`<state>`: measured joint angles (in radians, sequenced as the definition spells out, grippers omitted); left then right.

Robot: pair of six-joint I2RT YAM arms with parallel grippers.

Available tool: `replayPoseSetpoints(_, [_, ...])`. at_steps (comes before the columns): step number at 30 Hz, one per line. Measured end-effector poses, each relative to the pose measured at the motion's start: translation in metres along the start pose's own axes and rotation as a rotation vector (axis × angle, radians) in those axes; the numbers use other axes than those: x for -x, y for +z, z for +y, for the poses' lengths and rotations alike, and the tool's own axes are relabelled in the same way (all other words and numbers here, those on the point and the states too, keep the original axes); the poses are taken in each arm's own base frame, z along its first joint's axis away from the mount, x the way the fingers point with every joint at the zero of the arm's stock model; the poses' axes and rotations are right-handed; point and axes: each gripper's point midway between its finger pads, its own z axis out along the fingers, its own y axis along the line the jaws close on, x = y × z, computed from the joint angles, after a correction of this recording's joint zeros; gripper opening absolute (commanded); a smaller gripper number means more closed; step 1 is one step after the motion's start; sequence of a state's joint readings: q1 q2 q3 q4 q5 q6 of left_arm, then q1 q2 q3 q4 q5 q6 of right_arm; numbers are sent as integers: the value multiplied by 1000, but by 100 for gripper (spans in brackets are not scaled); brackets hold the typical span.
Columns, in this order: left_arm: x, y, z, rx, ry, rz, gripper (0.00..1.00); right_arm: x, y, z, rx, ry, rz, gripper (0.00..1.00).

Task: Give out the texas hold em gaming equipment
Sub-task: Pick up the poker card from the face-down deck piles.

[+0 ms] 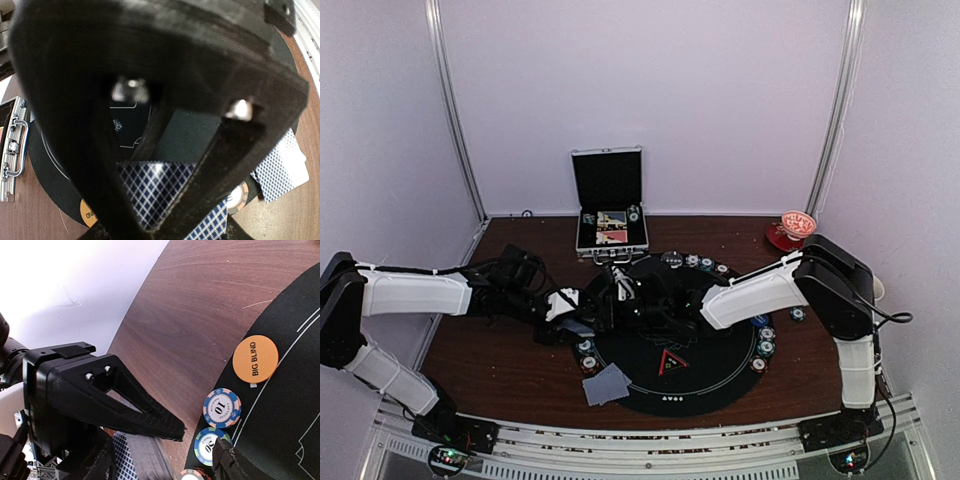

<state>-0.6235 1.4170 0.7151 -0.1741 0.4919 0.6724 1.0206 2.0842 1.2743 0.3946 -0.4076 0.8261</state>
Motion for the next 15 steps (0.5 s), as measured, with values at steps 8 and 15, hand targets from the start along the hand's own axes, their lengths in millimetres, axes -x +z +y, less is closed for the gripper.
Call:
replayPoseSetpoints(8, [0,0,0,-1,0,-1,56,-4,2,-4,-7,-4,15,55])
replayPoseSetpoints(15, [-2,0,0,0,-1,9,56,-4,5,-9,-17,-3,19,37])
